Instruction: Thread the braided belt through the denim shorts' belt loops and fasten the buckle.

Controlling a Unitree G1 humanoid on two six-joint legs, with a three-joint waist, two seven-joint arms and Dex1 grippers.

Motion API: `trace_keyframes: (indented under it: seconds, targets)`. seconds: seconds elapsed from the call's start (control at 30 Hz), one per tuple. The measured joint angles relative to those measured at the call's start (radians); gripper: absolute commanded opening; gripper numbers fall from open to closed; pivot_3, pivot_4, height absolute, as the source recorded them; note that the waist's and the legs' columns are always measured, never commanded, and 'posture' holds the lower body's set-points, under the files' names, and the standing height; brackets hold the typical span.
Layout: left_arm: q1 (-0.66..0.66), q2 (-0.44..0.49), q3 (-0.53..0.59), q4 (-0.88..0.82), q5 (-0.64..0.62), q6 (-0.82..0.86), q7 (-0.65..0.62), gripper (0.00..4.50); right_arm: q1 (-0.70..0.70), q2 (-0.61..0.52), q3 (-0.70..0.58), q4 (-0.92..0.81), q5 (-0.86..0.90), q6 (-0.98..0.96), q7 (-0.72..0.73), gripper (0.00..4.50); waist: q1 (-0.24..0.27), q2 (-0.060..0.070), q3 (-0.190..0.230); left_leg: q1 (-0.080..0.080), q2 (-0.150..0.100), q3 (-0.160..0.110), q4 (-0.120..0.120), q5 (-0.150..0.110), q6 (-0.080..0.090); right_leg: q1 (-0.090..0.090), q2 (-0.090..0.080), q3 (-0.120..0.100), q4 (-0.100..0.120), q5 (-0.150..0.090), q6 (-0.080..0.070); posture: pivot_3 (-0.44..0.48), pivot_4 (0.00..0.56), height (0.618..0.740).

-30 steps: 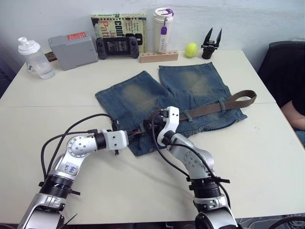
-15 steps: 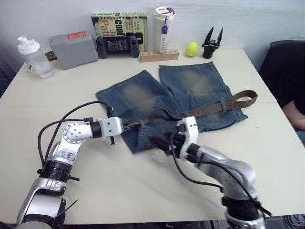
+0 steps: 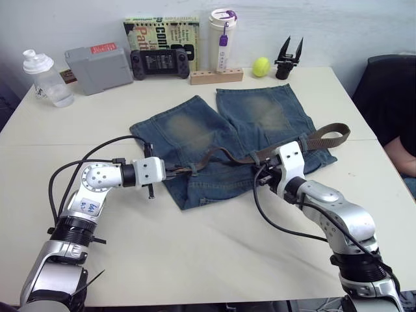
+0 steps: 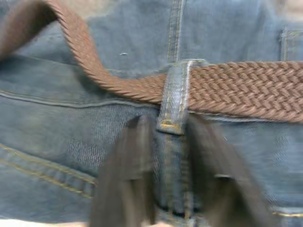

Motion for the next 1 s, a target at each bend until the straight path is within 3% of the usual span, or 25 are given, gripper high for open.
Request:
trace_keyframes:
  seconds: [0.2, 0.43, 0.8, 1.0]
  targets:
    - [0.057, 0.086, 0.073, -0.023, -0.048, 0.034, -0.023, 0.00, -0.016, 0.025, 0.014, 0.059, -0.046, -0.059, 0.014, 0.02, -0.006, -0.002, -0.001, 0.001, 0.001, 0.000, 0.000, 0.000, 0.000, 0.000, 0.000, 0.000, 0.000, 0.000, 0.000, 0.000, 0.150, 0.693]
    - [0.210, 0.284, 0.186, 0.041, -0.087, -0.017, -0.109, 0.00, -0.044, 0.031, 0.023, 0.121, -0.073, -0.090, 0.055, 0.02, -0.011, -0.007, -0.004, 0.001, 0.001, -0.001, 0.000, 0.000, 0.000, 0.001, -0.001, 0.000, 0.000, 0.001, 0.000, 0.000, 0.150, 0.693]
    - [0.326, 0.424, 0.354, 0.247, -0.145, -0.055, -0.142, 0.00, -0.051, 0.031, 0.025, 0.134, -0.090, -0.094, 0.096, 0.02, -0.019, -0.011, -0.007, 0.000, 0.002, -0.002, -0.003, -0.001, -0.001, -0.001, -0.002, 0.000, -0.004, 0.001, -0.002, 0.000, 0.150, 0.693]
    - [0.375, 0.457, 0.421, 0.381, -0.183, -0.057, -0.183, 0.00, -0.058, 0.031, 0.026, 0.134, -0.091, -0.076, 0.104, 0.02, -0.021, -0.009, -0.006, 0.000, 0.002, -0.002, -0.003, -0.003, -0.004, -0.001, -0.003, 0.000, -0.005, 0.001, -0.003, 0.000, 0.150, 0.693]
